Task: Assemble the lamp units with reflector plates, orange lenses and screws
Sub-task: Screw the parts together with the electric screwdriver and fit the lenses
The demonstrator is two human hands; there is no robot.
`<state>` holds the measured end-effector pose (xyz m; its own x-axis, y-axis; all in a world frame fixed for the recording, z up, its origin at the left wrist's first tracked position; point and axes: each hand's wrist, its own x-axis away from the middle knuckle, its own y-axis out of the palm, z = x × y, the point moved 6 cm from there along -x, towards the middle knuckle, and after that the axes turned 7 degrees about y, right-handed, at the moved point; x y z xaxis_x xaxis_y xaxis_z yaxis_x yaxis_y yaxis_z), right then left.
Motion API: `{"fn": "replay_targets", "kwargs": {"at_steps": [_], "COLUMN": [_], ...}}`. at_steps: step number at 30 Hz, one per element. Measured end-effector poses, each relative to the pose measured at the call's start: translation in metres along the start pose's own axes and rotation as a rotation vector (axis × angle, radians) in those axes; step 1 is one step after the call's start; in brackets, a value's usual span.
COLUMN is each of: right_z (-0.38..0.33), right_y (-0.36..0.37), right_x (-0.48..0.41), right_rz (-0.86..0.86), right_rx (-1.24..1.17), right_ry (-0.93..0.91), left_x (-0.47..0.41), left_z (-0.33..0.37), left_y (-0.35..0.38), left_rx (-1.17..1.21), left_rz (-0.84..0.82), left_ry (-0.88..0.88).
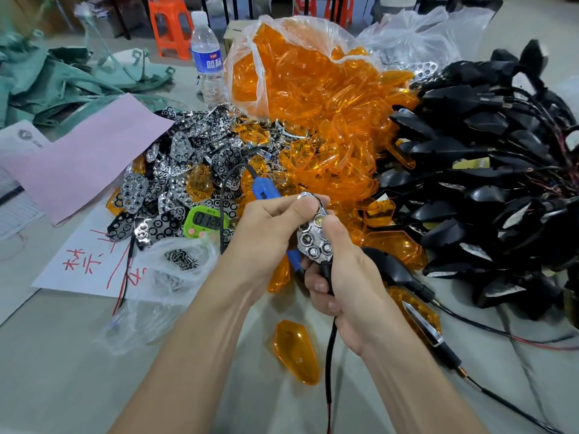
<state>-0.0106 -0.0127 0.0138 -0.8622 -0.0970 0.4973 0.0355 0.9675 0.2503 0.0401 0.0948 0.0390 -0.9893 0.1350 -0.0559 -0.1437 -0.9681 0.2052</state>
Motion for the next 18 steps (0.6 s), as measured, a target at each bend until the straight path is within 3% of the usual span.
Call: {"fn": "replay_targets", "kwargs": {"at_steps": [11, 16, 18], "right_z": [0.002, 0.006, 0.009], "right_y": [-0.001, -0.008, -0.007], "right_x": [0.003, 0.001, 0.000], "right_rz": [-0.023, 0.029, 0.017], "right_rx": [0.013, 0.004, 0.001], "right_ry": [-0.081, -0.037, -0.023], "left_x": [0.003, 0.005, 0.004], "left_z": [-0.002, -0.014, -0.015], "left_y": [0.007, 0.006, 0.001], "left_rx": [-0.009, 0.057, -0.008], "left_rz": [0.090, -0.060, -0.009], "left_ry": [0.089, -0.001, 0.045]}}
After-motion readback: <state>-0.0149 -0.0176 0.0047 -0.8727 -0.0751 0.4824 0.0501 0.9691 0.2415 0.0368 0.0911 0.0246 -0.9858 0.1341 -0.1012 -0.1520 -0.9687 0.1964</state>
